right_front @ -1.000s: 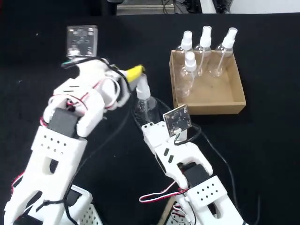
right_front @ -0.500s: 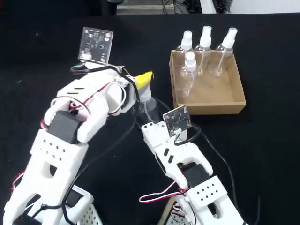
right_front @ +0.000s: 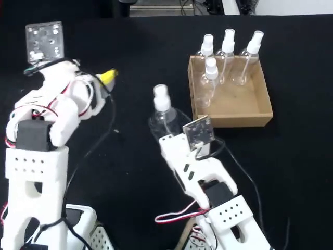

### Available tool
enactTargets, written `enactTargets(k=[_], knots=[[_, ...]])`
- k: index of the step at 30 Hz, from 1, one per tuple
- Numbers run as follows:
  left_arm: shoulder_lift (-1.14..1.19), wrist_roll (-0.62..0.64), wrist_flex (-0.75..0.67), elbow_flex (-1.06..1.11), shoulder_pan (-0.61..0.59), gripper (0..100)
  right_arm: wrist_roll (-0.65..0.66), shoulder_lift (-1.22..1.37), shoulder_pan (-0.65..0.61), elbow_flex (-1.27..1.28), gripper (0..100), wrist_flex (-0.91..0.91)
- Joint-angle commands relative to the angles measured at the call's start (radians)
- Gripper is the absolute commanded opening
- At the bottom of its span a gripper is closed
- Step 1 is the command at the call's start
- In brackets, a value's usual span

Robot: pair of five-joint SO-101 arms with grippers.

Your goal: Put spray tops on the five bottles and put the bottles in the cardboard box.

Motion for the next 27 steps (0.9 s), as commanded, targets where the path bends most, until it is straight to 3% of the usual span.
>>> enactTargets(k=[1, 5, 10, 13, 19, 27], knots=[[-0.018, -0.046, -0.153, 0.277, -0.045, 24, 0.011, -0.028, 0.112, -0.051, 1.0, -0.029], [-0.018, -0.055, -0.437, 0.562, -0.038, 24, 0.011, -0.028, 0.226, -0.067, 1.1, -0.028], [-0.018, 0.1, -0.807, 0.848, -0.044, 24, 0.006, -0.028, 0.348, -0.125, 1.1, 0.012], [-0.018, 0.124, -0.959, 0.96, -0.042, 24, 0.003, -0.019, 0.422, -0.168, 1.1, -0.002], [-0.009, 0.132, -1.143, 1.093, -0.038, 24, 0.003, -0.008, 0.459, -0.143, 1.1, -0.132], [-0.008, 0.133, -1.195, 1.142, -0.038, 24, 0.003, 0.295, 0.519, -0.236, 1.1, -0.387]])
